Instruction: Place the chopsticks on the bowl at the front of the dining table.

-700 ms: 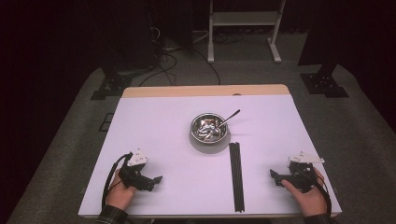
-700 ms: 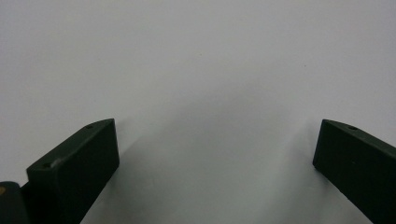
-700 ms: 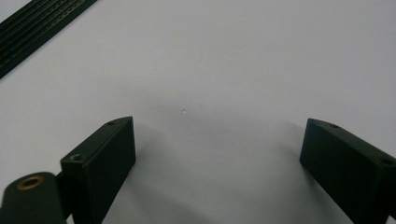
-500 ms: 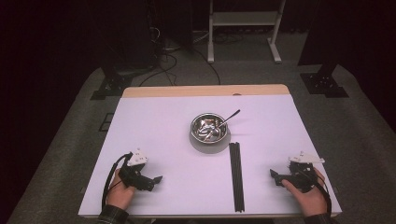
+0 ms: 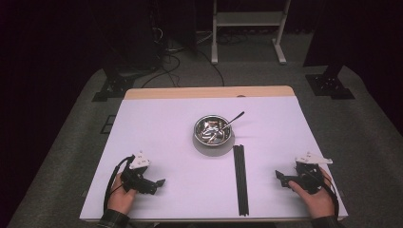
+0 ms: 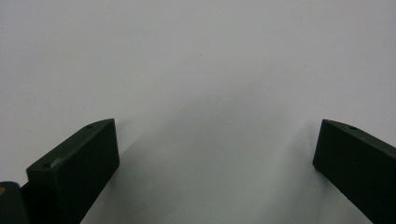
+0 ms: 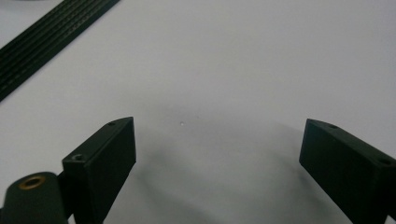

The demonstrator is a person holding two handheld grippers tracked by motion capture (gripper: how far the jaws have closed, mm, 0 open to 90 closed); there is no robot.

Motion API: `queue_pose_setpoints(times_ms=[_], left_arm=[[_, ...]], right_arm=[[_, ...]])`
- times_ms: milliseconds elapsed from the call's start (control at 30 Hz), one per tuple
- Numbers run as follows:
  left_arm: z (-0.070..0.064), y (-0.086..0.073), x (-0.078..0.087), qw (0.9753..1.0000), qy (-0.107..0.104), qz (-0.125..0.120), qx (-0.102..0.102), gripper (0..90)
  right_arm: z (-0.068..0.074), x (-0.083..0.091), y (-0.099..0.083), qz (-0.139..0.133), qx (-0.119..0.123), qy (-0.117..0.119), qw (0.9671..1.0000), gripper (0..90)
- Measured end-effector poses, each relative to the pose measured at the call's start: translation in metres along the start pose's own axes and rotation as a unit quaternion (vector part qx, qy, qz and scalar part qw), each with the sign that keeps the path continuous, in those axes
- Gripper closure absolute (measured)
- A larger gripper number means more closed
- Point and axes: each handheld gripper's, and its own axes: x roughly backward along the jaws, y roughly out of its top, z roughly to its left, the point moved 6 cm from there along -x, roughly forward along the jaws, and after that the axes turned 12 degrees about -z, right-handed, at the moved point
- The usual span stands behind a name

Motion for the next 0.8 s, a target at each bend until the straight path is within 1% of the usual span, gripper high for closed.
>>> queue_pose_setpoints(times_ms=[100, 167, 200, 333, 367, 533, 733, 800], left_arm=[[0.000, 0.000, 0.000, 1.0000, 0.000, 0.000, 0.000, 0.0], [0.000, 0.000, 0.000, 1.0000, 0.000, -0.001, 0.000, 0.0], [0.000, 0.000, 0.000, 1.0000, 0.000, 0.000, 0.000, 0.0], [0.000, 0.000, 0.000, 1.0000, 0.001, -0.001, 0.000, 0.0], [0.000, 0.000, 0.000, 1.0000, 0.000, -0.001, 0.000, 0.0], [0.000, 0.000, 0.000, 1.0000, 0.000, -0.001, 0.000, 0.0], [0.000, 0.000, 0.000, 1.0000, 0.000, -0.001, 0.000, 0.0], [0.000, 0.000, 0.000, 1.0000, 0.000, -0.001, 0.000, 0.0]], right_arm=[[0.001, 0.000, 0.002, -0.003, -0.003, 0.007, 1.0000, 9.3], [0.002, -0.001, 0.004, -0.006, -0.001, 0.018, 0.9998, 9.2], [0.003, -0.002, 0.005, -0.008, 0.003, 0.021, 0.9997, 9.3], [0.005, -0.003, 0.009, -0.010, 0.002, 0.027, 0.9996, 9.2], [0.008, -0.004, 0.011, -0.011, 0.006, 0.030, 0.9995, 9.2], [0.013, -0.004, 0.017, -0.015, 0.006, 0.040, 0.9991, 9.3], [0.016, -0.005, 0.021, -0.022, 0.000, 0.052, 0.9984, 9.3], [0.020, -0.007, 0.025, -0.024, -0.002, 0.060, 0.9979, 9.3]])
